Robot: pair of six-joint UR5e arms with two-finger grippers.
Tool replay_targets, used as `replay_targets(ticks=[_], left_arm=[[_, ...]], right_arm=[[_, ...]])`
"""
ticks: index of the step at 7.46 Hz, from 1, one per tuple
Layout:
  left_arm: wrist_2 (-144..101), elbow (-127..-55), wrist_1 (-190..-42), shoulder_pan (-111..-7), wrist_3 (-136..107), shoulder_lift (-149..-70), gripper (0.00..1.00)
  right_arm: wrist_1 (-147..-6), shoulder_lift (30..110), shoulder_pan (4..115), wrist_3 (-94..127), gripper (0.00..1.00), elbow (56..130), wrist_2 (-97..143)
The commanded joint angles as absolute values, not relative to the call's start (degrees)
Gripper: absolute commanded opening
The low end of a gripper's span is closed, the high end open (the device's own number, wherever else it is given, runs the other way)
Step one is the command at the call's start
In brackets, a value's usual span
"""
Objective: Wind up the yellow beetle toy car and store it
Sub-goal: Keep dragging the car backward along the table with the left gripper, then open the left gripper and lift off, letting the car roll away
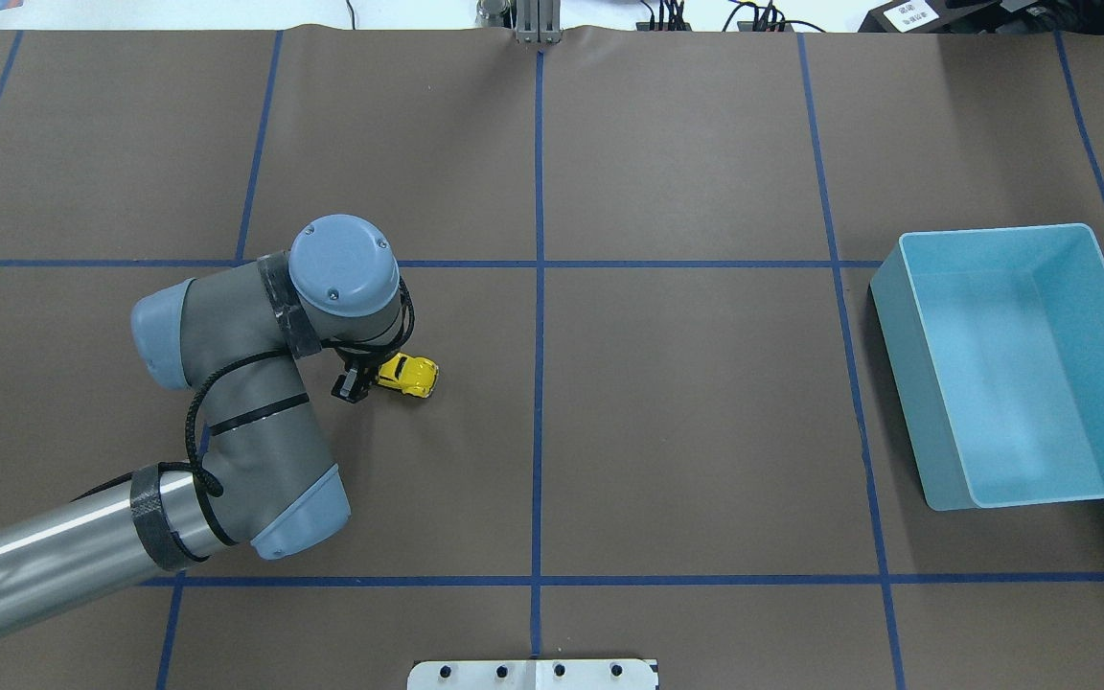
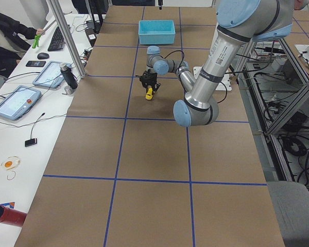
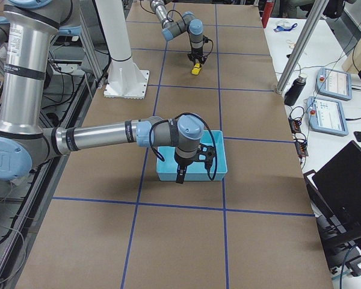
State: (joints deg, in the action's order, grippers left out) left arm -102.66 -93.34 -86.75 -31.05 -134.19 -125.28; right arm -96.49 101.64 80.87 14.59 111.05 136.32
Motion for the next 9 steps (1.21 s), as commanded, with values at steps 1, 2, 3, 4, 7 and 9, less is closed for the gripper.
replay_targets(ticks=[1, 2, 3, 4, 7, 9], left_arm=[[-102.6, -93.3, -86.7, -31.1, -134.0, -125.2, 0.65], [-102.6, -93.3, -86.7, -31.4, -134.0, -125.3, 0.74], [-102.7, -93.3, -86.7, -31.7, -133.9, -125.3, 0.99], [-102.8, -93.5, -86.7, -31.8, -133.5, -125.3, 1.0], [-102.9, -95.5, -86.7, -32.5, -130.6, -125.2, 1.0], [-102.8, -98.0, -86.7, -32.7, -128.5, -123.2, 1.0]], right_arm=[[-96.4, 101.7, 80.9, 14.6, 1.0, 111.1, 136.3], [-96.5, 101.7, 80.9, 14.6, 1.0, 111.1, 136.3], [-96.4, 101.8, 80.9, 14.6, 1.0, 111.1, 136.3], [-96.4, 101.8, 80.9, 14.6, 1.0, 111.1, 136.3], [-96.5, 101.9, 80.9, 14.6, 1.0, 111.1, 136.3], [-96.3, 102.8, 80.9, 14.5, 1.0, 112.5, 136.2]])
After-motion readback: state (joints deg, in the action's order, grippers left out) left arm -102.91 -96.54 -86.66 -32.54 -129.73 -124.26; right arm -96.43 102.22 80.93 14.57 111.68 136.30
